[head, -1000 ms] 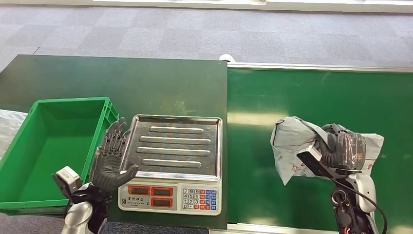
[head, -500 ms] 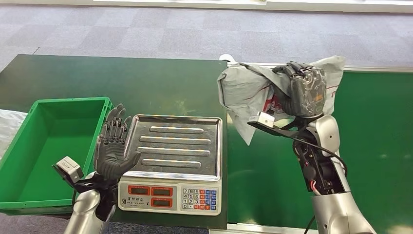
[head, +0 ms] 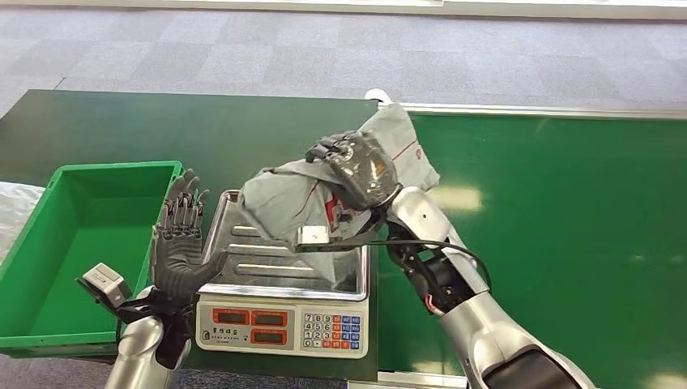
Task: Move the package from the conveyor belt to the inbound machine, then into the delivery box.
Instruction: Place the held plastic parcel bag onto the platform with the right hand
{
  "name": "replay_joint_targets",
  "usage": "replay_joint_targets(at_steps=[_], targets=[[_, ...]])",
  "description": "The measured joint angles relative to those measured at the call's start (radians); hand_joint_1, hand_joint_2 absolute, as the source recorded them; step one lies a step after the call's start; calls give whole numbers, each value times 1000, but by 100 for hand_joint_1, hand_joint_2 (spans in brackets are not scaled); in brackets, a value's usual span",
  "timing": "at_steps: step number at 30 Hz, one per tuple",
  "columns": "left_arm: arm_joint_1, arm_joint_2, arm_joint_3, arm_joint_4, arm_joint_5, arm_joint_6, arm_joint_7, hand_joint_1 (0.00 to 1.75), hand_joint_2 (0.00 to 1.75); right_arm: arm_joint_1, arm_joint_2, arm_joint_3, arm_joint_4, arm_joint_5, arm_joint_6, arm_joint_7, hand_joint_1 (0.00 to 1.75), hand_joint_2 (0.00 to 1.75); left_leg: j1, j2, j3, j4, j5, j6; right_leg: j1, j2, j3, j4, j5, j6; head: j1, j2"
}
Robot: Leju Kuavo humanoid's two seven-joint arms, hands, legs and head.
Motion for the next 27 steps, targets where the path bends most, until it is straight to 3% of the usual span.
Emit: replay_joint_targets(at_steps=[8,17,25,26,27], targets=[[0,-1,4,-15,1,5,0,0,175,-13,53,113,99,73,19,45,175,175,0,-1,-1,0,0,0,0,0,0,0,0,0,0,0],[-33,-11,-5,-7,1,2,0,0,175,-59,92,244,253,152,202,78,175,175,0,0,0,0,0,0,0,0,0,0,0,0,0,0],[-48,-16,-11,5,4,3,0,0,175,-91,108,302,321,171,251,124,175,175,0,0,0,0,0,0,0,0,0,0,0,0,0,0],[-50,-17,-13,6,5,3,0,0,175,-95,110,307,327,170,258,129,154,175,0,0,0,0,0,0,0,0,0,0,0,0,0,0],[-53,-17,-14,8,6,3,0,0,175,-97,111,311,332,166,262,131,111,175,0,0,0,0,0,0,0,0,0,0,0,0,0,0]])
